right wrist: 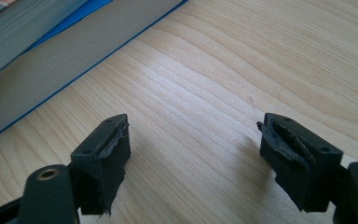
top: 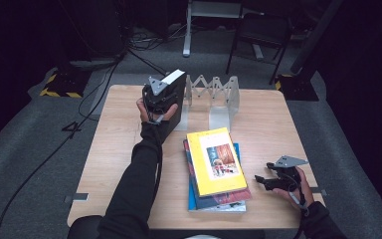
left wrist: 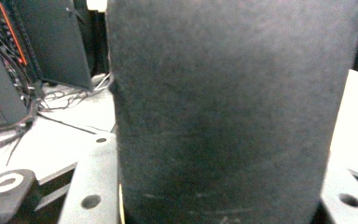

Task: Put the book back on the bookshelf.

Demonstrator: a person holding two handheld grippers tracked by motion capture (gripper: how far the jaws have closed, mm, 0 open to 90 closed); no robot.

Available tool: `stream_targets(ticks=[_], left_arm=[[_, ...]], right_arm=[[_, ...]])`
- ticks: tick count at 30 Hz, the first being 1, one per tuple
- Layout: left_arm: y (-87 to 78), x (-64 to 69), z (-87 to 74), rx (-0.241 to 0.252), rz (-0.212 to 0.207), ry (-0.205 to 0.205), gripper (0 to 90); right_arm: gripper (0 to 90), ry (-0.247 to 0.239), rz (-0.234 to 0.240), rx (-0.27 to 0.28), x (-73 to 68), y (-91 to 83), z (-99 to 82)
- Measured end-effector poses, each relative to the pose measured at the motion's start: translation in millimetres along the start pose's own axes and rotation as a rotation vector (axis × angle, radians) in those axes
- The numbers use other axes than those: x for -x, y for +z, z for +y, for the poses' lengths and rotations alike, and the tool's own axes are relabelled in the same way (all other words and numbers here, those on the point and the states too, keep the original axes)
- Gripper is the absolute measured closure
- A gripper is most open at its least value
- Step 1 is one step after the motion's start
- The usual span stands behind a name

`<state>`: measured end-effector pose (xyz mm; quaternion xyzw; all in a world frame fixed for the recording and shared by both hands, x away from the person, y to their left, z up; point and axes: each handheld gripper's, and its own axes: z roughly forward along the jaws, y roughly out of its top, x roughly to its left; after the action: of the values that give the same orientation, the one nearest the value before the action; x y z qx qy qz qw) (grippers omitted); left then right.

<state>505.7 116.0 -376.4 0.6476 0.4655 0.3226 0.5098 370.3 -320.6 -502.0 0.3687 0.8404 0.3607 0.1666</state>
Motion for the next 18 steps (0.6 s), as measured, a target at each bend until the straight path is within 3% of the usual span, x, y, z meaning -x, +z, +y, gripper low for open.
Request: stream_targets(ticks=[7, 11, 18], left_arm=[[-5.0, 1.1, -7.8, -0.010, -0.021, 0.018, 51.5], [-14.3, -2.9, -13.2, -0.010, -0.022, 0.006, 51.3], [-35.2, -9.4, -25.6, -0.031, -0.066, 0.016, 50.8]], right_arm=[[24.1, -0.001, 0.004, 0.000, -0.9, 0.3, 0.4], [24.2, -0.002, 0.005, -0.001, -1.1, 0.3, 0.4], [24.2, -0.001, 0.003, -0.002, -1.4, 0.3, 0.5]])
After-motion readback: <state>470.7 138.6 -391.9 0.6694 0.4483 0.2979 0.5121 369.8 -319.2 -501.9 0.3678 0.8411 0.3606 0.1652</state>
